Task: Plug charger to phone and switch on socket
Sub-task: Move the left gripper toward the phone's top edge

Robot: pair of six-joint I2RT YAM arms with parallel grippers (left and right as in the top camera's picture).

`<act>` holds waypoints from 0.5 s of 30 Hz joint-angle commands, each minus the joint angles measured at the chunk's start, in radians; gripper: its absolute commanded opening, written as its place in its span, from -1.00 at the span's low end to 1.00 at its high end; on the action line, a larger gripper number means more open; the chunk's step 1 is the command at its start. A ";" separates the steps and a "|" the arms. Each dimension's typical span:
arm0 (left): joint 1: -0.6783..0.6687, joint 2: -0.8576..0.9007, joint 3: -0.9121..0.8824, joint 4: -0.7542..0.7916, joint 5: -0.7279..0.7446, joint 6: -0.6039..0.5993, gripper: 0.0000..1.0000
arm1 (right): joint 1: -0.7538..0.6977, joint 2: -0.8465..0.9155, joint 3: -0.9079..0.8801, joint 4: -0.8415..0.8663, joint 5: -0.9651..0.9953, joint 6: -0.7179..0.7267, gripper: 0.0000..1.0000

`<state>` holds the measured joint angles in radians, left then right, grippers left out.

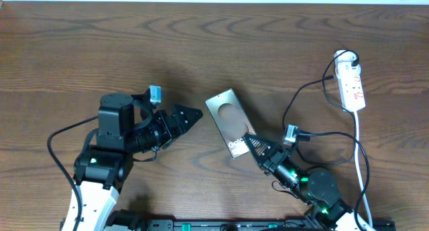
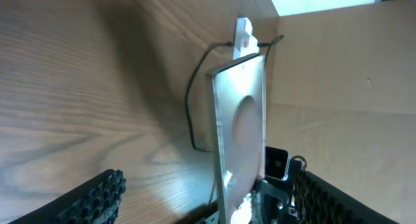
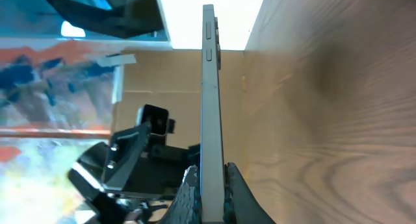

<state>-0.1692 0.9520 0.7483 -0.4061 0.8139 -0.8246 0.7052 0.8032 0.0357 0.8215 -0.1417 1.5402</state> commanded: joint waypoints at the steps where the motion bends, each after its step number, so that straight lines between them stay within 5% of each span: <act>1: -0.032 0.023 -0.007 0.021 0.005 -0.035 0.68 | -0.006 -0.010 0.007 0.062 0.021 0.039 -0.98; 15: -0.193 0.154 -0.008 0.257 0.005 -0.142 0.54 | -0.003 0.058 0.007 0.134 0.035 0.117 -0.98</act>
<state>-0.3370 1.0760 0.7456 -0.1631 0.8135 -0.9443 0.7052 0.8585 0.0353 0.9188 -0.1215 1.6379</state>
